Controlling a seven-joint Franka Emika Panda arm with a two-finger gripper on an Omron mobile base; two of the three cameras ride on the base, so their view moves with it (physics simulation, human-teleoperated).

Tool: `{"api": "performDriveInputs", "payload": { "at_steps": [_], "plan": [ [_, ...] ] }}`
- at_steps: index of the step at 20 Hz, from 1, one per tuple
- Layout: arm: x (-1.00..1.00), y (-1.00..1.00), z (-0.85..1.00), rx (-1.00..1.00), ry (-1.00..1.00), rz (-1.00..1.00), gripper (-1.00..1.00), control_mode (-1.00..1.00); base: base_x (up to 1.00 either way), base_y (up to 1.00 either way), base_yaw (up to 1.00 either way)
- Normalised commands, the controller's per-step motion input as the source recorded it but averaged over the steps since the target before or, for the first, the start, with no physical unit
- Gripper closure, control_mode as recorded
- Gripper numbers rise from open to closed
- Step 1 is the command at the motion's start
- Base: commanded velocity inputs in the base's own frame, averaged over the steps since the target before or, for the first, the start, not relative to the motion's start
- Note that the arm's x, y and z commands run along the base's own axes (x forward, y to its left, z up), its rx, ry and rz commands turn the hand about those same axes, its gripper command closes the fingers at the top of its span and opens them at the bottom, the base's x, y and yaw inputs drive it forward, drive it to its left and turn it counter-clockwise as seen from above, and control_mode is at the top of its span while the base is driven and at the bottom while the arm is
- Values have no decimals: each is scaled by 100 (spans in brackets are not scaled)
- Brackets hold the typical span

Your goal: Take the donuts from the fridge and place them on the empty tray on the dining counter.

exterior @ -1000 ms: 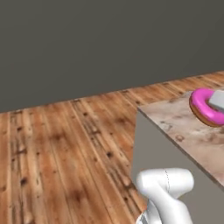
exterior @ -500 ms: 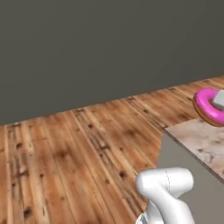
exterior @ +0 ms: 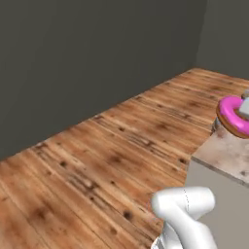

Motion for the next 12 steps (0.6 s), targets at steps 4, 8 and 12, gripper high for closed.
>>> {"api": "performDriveInputs", "payload": {
  "at_steps": [4,8,12],
  "plan": [
    [0,0,0,0,0,0,100,100,42,46,-91],
    [0,0,0,0,0,0,100,100,50,58,-87],
    [0,0,0,0,0,0,100,100,61,71,-80]
  ]
}}
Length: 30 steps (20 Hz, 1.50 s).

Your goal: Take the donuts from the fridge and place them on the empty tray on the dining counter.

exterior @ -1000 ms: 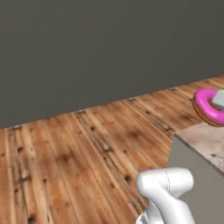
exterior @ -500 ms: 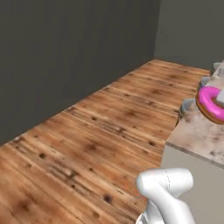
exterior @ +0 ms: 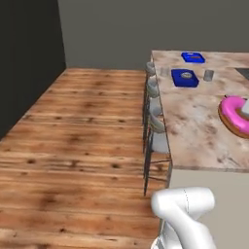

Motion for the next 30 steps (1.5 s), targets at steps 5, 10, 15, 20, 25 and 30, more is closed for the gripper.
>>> {"api": "performDriveInputs", "payload": {
  "at_steps": [5,10,15,20,25,30],
  "plan": [
    [0,0,0,0,0,0,100,100,66,69,-82],
    [0,0,0,0,0,0,100,100,37,100,-58],
    [0,0,0,0,0,0,100,100,3,100,-14],
    [0,0,0,0,0,0,100,100,69,100,-28],
    [0,0,0,0,0,0,100,100,93,89,-68],
    [0,0,0,0,0,0,100,100,74,75,-78]
  ]
}}
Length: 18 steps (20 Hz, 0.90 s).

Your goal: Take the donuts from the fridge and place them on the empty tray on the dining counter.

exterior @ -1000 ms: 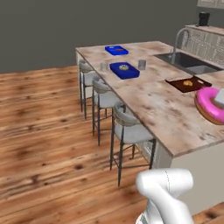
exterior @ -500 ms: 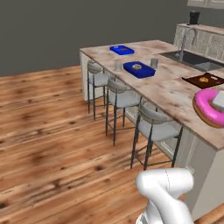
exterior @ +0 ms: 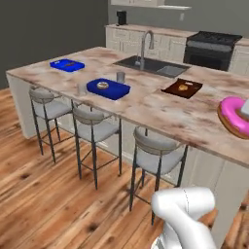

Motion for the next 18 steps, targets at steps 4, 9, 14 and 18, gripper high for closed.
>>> {"api": "performDriveInputs", "payload": {
  "at_steps": [4,9,14,18],
  "plan": [
    [0,0,0,0,0,0,100,100,81,87,-70],
    [0,0,0,0,0,0,100,100,78,100,-60],
    [0,0,0,0,0,0,100,100,68,100,-51],
    [0,0,0,0,0,0,100,100,64,100,-47]
  ]
}}
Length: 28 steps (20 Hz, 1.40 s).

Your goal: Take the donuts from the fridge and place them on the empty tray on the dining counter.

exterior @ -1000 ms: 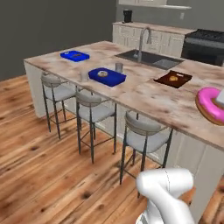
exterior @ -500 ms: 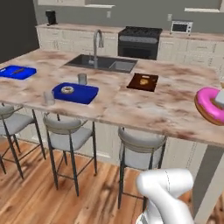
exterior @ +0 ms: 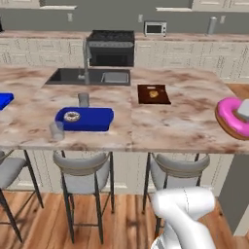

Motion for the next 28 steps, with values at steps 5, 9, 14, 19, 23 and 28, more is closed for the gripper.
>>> {"api": "performDriveInputs", "payload": {
  "at_steps": [5,9,14,19,23,28],
  "plan": [
    [0,0,0,0,0,0,100,100,93,96,-33],
    [0,0,0,0,0,0,100,100,100,30,-13],
    [0,0,0,0,0,0,100,100,92,-17,27],
    [0,0,0,0,0,0,100,100,87,3,60],
    [75,9,-43,4,23,9,100,-100,25,4,8],
    [100,21,-61,3,25,0,100,-100,0,0,0]
  ]
}}
